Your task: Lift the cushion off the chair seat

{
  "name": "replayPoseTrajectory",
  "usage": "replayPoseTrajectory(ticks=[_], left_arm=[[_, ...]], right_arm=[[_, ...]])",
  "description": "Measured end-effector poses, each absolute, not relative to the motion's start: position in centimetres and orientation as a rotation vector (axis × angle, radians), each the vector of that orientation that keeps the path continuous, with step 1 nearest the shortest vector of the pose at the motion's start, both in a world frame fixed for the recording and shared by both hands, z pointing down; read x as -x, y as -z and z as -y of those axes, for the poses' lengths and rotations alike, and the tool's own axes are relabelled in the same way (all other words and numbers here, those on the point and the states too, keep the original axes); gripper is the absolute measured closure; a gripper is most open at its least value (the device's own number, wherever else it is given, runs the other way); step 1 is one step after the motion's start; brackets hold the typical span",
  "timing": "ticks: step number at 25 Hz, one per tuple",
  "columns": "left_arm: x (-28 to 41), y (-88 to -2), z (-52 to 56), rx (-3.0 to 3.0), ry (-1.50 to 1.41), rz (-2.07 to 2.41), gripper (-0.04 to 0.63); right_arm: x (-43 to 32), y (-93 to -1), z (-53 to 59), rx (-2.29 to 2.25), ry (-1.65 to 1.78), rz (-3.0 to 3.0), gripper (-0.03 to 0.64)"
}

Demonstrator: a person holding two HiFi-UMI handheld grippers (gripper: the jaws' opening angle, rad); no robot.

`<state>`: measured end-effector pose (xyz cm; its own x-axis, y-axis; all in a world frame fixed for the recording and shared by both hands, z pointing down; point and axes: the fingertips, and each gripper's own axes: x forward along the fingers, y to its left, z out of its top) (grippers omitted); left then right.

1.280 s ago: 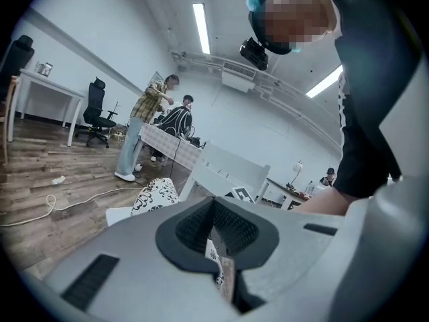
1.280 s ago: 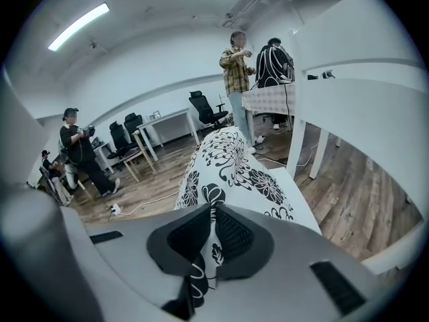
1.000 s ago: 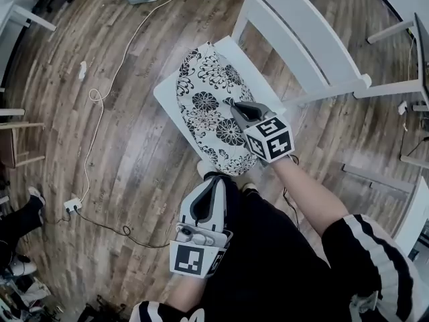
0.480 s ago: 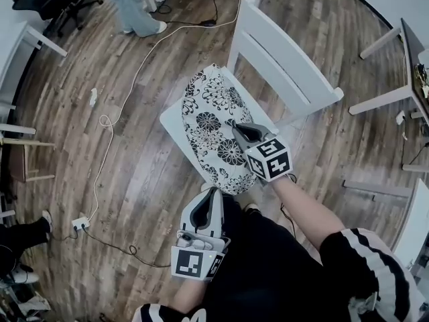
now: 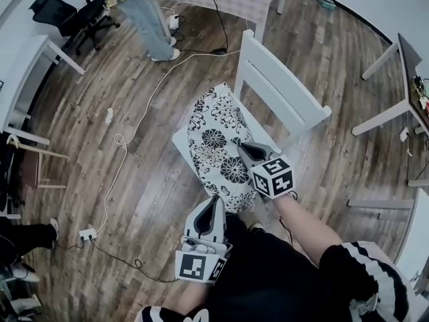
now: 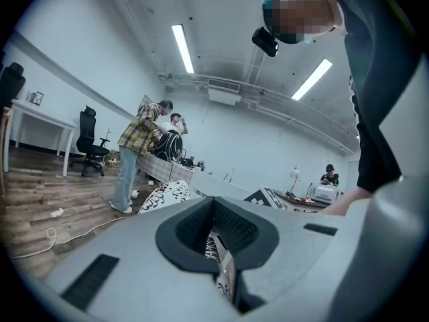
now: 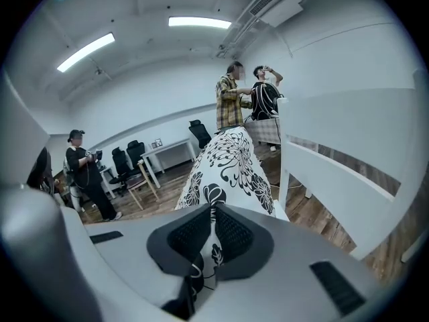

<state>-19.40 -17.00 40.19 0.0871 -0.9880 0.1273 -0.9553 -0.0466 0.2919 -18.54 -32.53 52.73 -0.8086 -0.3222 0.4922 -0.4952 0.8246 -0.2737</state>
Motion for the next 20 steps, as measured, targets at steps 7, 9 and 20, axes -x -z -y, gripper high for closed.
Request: replayPoseTrajectory(ticks=[7,9,20], left_arm=[[18.5,-38.2,17.2,-2.088,0.142,1.963,0.594],[18.2,-37.5,17.5,-2.1,0.14,1.97,0.594],[17.2,-35.1,17.5,-2.141,0.123,2.004,0.594]], right_arm=[[17.3,-50.1,32.1,-0.6,-0.55,2.609,0.583],[17.1,-49.3,32.1,-0.604,-0.557,2.625,0.583],[16.2,-44.9,31.5,-0.619,-0.559,2.717,0.583]])
